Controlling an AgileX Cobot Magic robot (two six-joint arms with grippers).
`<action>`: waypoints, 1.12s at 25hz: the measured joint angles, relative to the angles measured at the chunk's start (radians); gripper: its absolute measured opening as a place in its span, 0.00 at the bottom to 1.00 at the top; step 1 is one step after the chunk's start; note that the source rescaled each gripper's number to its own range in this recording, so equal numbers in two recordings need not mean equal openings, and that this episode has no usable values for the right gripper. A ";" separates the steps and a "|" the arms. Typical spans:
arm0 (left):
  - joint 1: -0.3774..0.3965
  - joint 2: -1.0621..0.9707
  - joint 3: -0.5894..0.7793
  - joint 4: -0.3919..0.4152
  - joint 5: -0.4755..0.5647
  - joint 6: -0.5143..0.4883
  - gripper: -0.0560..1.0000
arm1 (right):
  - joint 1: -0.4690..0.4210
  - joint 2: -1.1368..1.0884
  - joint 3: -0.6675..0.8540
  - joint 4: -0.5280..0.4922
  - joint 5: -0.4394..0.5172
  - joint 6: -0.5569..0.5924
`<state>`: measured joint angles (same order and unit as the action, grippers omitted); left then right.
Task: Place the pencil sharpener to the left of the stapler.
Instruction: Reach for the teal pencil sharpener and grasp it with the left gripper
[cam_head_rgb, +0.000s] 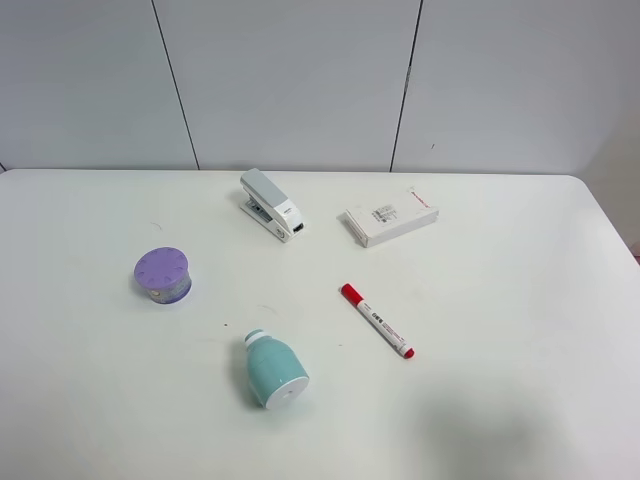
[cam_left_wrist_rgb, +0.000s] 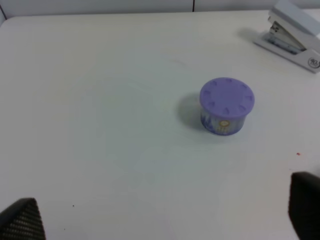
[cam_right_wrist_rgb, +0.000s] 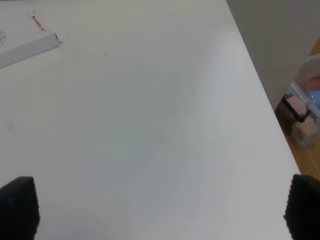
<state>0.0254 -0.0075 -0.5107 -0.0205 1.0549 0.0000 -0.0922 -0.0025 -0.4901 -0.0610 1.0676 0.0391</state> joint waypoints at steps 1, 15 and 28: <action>0.000 0.000 0.000 0.000 0.000 0.000 1.00 | 0.000 0.000 0.000 0.000 0.000 0.000; 0.000 0.000 0.000 0.000 0.000 -0.005 1.00 | 0.000 0.000 0.000 0.000 0.000 0.000; 0.000 0.273 -0.119 -0.073 -0.141 -0.049 1.00 | 0.000 0.000 0.000 0.000 0.000 0.000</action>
<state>0.0254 0.2652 -0.6296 -0.0940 0.9143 -0.0494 -0.0922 -0.0025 -0.4901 -0.0610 1.0676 0.0391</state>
